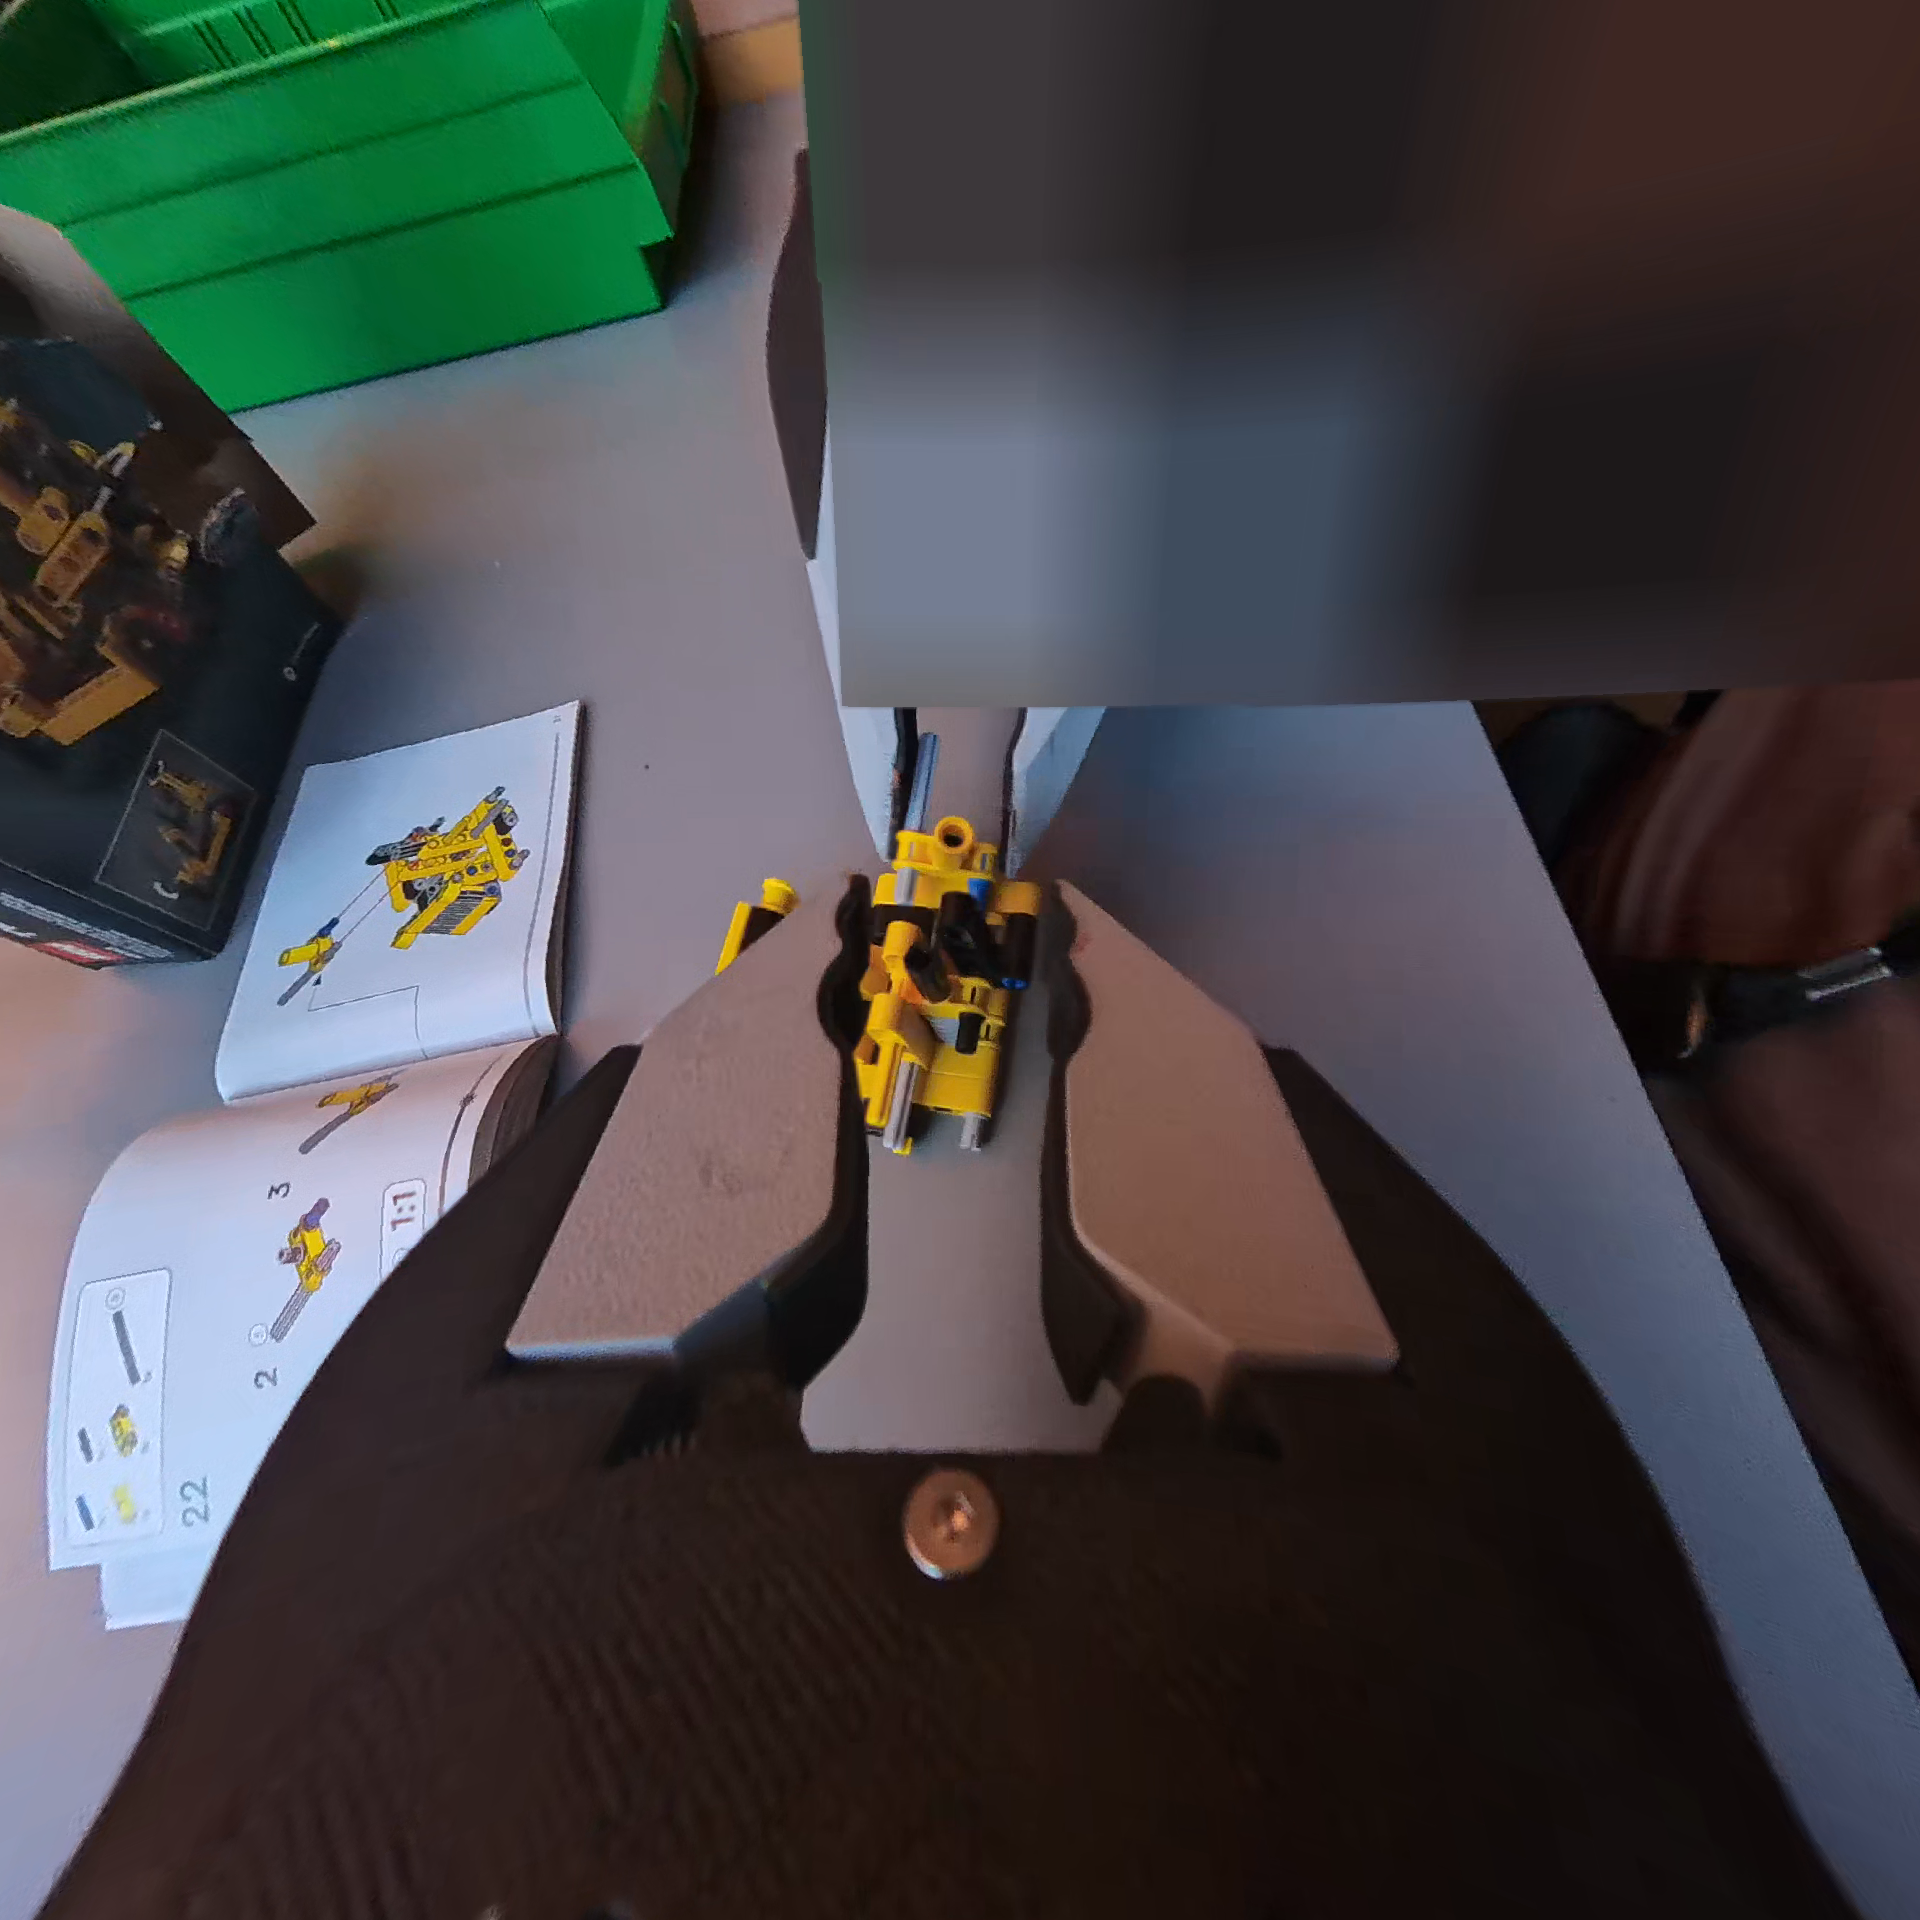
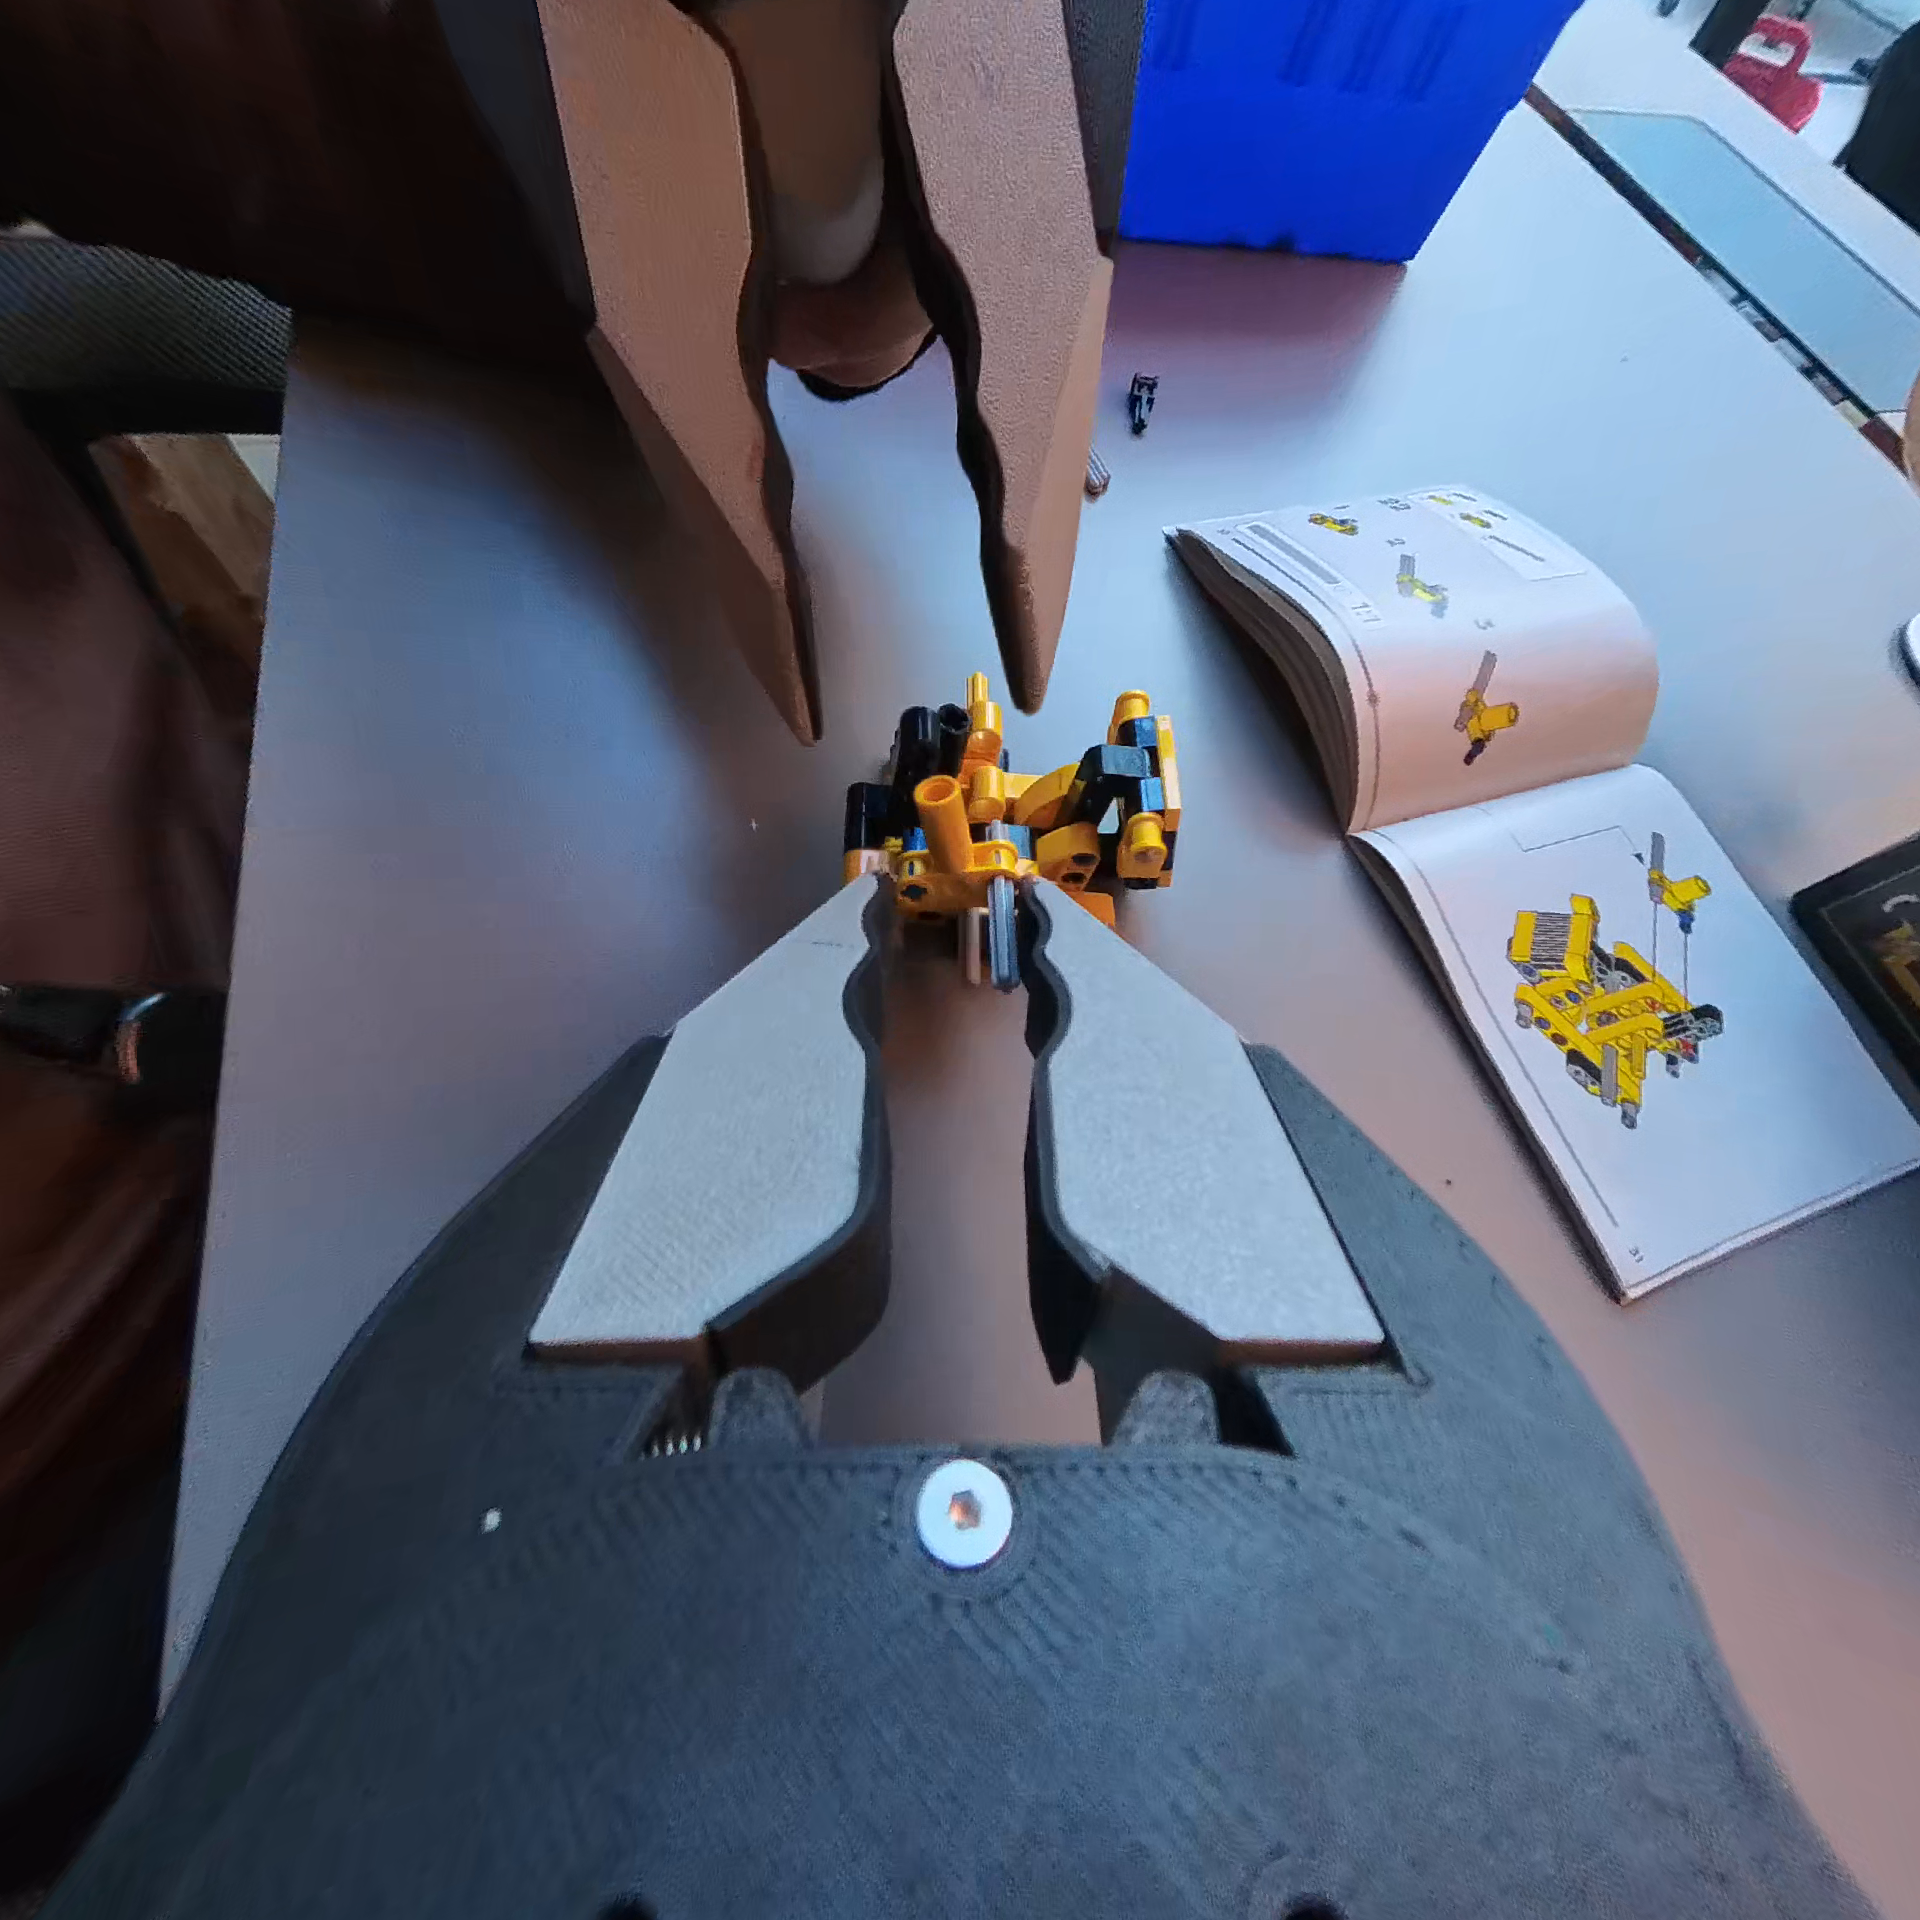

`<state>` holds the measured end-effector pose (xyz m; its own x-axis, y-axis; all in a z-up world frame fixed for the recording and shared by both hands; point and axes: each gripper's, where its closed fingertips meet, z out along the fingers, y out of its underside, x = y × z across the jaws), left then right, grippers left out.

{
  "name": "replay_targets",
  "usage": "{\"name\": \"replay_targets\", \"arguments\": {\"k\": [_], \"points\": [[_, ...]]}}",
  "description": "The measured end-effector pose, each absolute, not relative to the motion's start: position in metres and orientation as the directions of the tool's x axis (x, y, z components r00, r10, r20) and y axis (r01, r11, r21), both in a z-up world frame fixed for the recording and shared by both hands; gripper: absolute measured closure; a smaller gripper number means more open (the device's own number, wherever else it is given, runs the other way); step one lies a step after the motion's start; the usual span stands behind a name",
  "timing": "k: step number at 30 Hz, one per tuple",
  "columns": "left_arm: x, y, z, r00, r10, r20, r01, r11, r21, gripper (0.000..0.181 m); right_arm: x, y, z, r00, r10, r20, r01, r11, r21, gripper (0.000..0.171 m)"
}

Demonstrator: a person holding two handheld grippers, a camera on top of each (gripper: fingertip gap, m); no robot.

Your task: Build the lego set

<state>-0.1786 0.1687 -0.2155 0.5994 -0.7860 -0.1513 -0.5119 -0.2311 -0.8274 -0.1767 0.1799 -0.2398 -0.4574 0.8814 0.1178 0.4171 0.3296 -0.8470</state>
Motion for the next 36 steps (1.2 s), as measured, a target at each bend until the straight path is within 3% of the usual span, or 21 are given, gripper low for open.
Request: {"name": "replay_targets", "arguments": {"k": [6, 15, 22, 26, 36], "points": [[-0.186, 0.173, -0.239, 0.616, -0.779, -0.120, -0.548, -0.314, -0.775, 0.143, -0.175, 0.179, -0.236, -0.485, 0.874, -0.008, 0.443, 0.238, -0.864, 0.152], [-0.183, 0.168, -0.261, 0.591, -0.806, -0.035, -0.562, -0.381, -0.734, 0.136, -0.181, 0.176, -0.241, -0.488, 0.873, 0.029, 0.449, 0.280, -0.848, 0.152], [-0.180, 0.170, -0.244, 0.584, -0.812, -0.005, -0.499, -0.354, -0.791, 0.141, -0.181, 0.177, -0.240, -0.485, 0.875, 0.008, 0.453, 0.259, -0.853, 0.152], [-0.184, 0.171, -0.240, 0.596, -0.799, 0.082, -0.432, -0.405, -0.806, 0.155, -0.181, 0.177, -0.240, -0.490, 0.872, 0.006, 0.449, 0.258, -0.855, 0.152], [-0.183, 0.172, -0.242, 0.597, -0.793, 0.118, -0.394, -0.419, -0.818, 0.160, -0.181, 0.175, -0.240, -0.511, 0.859, 0.005, 0.441, 0.267, -0.857, 0.152]]}}
